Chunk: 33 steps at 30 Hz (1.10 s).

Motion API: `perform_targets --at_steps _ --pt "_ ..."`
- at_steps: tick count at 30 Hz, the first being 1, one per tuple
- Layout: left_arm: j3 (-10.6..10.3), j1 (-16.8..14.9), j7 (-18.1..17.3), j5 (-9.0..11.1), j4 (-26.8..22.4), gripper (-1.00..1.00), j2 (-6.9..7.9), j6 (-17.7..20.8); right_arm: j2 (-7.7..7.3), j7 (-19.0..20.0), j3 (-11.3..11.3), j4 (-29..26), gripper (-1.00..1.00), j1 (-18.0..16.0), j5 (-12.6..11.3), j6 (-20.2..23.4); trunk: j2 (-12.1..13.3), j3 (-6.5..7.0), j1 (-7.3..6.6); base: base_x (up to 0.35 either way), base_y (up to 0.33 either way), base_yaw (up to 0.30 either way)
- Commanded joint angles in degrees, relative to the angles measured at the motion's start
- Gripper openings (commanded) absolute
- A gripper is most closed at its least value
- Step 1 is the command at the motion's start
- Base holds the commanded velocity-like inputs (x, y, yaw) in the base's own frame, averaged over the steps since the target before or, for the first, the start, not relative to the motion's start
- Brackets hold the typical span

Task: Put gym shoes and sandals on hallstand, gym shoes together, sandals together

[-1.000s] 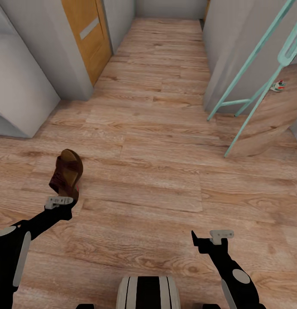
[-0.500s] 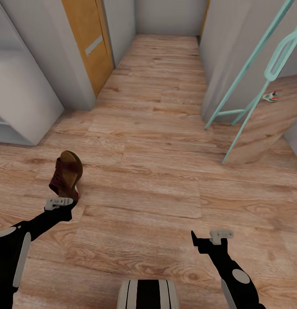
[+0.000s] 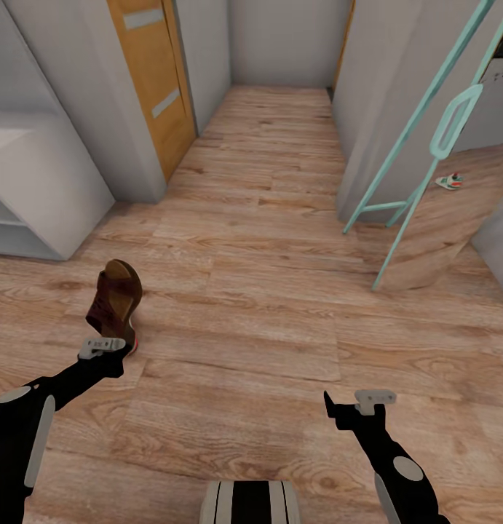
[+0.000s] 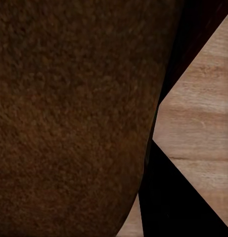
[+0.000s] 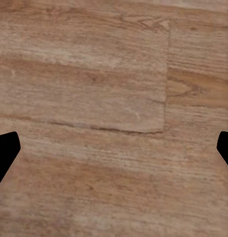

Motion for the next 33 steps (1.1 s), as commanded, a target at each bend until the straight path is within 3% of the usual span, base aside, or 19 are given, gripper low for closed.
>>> perform_targets --at_steps 1,9,24,33 --pt "0.09 -0.04 -0.52 -0.37 -0.06 -1.00 -0.01 0.25 -0.04 -0.01 0.06 -0.08 1.00 -0.02 0.05 0.33 -0.01 0.06 -0.01 0.000 0.000 0.000" --pt "0.09 -0.04 -0.52 -0.24 0.01 -1.00 -0.04 0.25 -0.03 -0.01 0.03 -0.08 1.00 -0.02 0.05 0.33 -0.01 0.81 -0.01 0.000 0.007 0.000" --pt "0.15 -0.04 -0.52 -0.16 0.03 -1.00 -0.45 0.25 -0.03 -0.01 -0.03 -0.08 1.00 -0.02 0.05 0.33 -0.01 2.22 -0.01 0.000 0.277 0.000" --pt "0.14 -0.04 -0.52 -0.23 -0.05 -1.00 -0.45 0.25 -0.03 -0.01 -0.02 -0.08 1.00 -0.02 0.05 0.33 -0.01 3.06 -0.01 0.000 0.040 0.000"
